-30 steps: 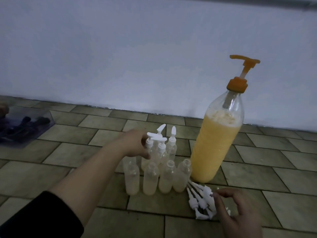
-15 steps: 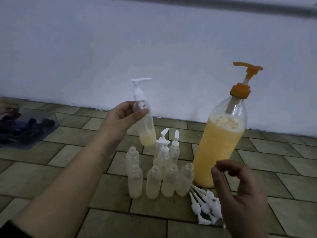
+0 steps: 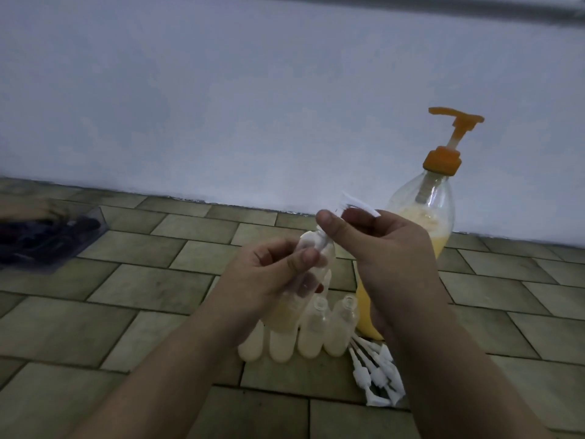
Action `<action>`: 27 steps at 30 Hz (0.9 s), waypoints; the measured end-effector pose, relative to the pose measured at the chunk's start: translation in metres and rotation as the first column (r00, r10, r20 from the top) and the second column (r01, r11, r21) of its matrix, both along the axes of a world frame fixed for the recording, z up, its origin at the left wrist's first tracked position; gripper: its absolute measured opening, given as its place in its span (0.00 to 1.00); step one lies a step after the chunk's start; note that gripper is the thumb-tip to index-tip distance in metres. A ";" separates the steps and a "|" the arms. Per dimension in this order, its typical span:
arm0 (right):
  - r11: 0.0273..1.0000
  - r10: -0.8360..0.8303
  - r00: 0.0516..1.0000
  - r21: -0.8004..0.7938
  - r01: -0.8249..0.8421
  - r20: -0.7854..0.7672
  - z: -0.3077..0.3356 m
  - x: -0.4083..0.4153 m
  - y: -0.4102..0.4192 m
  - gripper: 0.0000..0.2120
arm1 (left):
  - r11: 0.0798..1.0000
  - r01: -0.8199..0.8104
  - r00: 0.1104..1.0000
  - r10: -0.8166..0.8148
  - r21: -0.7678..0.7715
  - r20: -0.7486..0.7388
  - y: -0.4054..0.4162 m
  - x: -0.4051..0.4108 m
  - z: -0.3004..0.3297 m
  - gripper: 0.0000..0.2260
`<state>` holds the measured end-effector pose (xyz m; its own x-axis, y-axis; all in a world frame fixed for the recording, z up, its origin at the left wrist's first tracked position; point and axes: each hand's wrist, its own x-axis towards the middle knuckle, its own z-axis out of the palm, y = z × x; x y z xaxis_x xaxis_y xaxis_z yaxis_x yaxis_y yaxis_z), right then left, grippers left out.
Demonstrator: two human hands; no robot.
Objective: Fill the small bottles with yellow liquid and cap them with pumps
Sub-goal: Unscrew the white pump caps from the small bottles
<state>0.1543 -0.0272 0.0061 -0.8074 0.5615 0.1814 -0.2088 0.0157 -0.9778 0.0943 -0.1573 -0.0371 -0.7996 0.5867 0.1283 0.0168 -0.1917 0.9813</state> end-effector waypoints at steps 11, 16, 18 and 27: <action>0.982 0.172 0.978 -0.101 -0.160 0.119 0.001 0.003 0.012 0.38 | 0.997 0.074 0.991 -0.077 0.036 0.109 -0.009 -0.003 -0.001 0.23; 0.980 0.196 0.973 0.003 -0.198 0.125 0.002 0.008 0.014 0.46 | 0.990 0.129 0.985 -0.135 0.061 0.109 -0.005 0.006 0.000 0.18; 0.981 0.190 0.973 0.016 -0.194 0.132 0.005 0.011 0.022 0.36 | 0.991 0.106 0.987 -0.115 0.077 0.116 -0.006 0.004 -0.001 0.18; 0.989 0.145 0.985 -0.027 -0.147 -0.090 0.018 0.021 0.028 0.21 | 0.984 0.087 0.973 -0.117 -0.155 -0.196 -0.006 -0.006 0.005 0.13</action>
